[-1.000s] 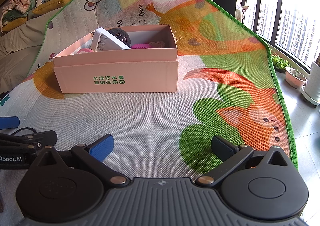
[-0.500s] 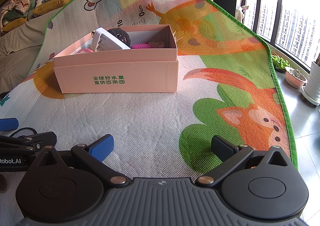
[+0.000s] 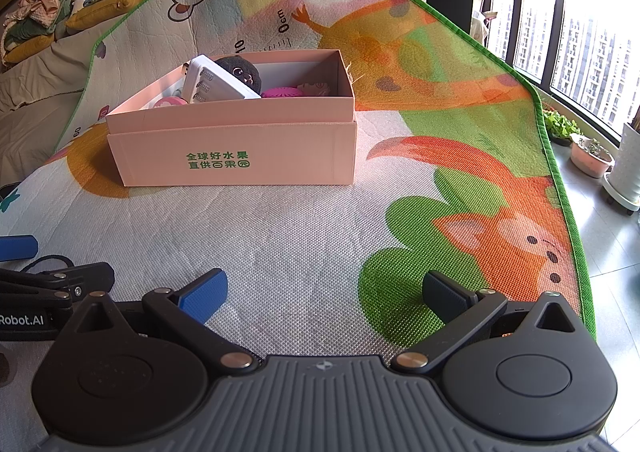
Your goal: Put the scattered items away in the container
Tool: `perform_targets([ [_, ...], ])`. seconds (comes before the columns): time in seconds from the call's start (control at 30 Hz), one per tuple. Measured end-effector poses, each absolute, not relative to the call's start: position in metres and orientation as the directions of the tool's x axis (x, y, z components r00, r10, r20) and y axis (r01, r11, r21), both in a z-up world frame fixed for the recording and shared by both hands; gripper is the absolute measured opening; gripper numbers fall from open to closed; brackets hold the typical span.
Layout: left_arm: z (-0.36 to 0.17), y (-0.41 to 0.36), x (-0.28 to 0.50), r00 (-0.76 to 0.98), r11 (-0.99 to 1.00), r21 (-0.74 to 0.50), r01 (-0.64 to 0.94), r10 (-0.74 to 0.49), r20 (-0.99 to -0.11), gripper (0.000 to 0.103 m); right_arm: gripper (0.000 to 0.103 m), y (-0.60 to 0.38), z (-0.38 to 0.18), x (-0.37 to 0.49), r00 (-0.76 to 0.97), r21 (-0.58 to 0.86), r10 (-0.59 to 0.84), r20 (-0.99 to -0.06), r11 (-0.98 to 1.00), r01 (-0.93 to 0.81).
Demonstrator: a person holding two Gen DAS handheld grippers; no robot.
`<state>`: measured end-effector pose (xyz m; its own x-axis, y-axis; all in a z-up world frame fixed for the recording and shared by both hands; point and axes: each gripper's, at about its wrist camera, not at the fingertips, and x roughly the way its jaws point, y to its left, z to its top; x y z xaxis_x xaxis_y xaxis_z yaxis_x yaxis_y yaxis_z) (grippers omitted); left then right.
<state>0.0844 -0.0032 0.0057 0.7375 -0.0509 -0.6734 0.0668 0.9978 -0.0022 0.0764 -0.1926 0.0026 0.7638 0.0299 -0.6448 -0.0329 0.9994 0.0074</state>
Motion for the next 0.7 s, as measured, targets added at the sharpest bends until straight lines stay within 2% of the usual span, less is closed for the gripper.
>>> perform_targets([
  [0.7, 0.0048, -0.0036, 0.0848, 0.737, 0.998, 0.000, 0.063, -0.047, -0.675, 0.103, 0.103, -0.1926, 0.0030, 0.0765, 0.764, 0.007, 0.030, -0.645, 0.999, -0.033],
])
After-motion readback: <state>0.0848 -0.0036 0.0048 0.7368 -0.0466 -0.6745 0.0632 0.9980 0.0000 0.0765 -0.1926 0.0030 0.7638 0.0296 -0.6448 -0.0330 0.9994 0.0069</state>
